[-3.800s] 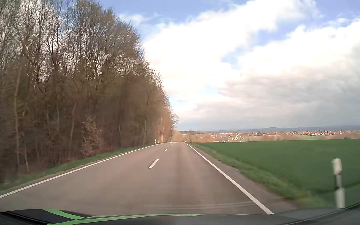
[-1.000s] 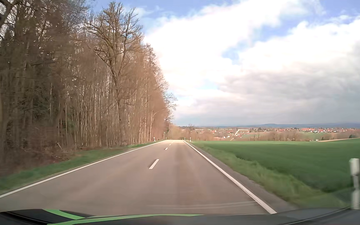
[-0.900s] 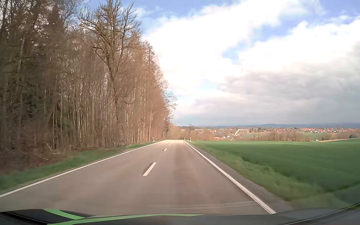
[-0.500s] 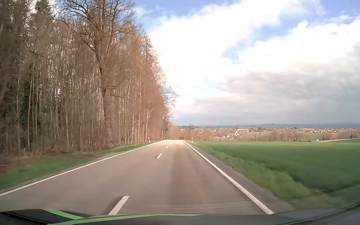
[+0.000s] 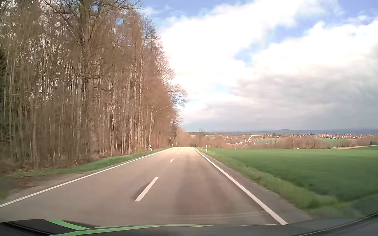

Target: Follow the waypoints while adhering to traffic rules and regulations

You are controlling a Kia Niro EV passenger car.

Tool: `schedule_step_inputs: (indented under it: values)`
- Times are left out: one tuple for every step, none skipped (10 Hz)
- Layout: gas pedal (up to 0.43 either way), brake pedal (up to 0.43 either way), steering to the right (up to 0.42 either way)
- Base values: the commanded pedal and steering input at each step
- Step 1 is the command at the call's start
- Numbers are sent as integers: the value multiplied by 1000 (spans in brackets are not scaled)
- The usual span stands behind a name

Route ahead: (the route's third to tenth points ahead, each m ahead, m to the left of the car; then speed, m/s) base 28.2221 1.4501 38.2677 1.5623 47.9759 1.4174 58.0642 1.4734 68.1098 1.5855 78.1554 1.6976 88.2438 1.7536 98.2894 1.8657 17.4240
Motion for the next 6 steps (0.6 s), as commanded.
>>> schedule_step_inputs:
  values:
    - [98, 0, -4]
    - [98, 0, -4]
    - [98, 0, -4]
    - [98, 0, -4]
    - [98, 0, -4]
    - [98, 0, -4]
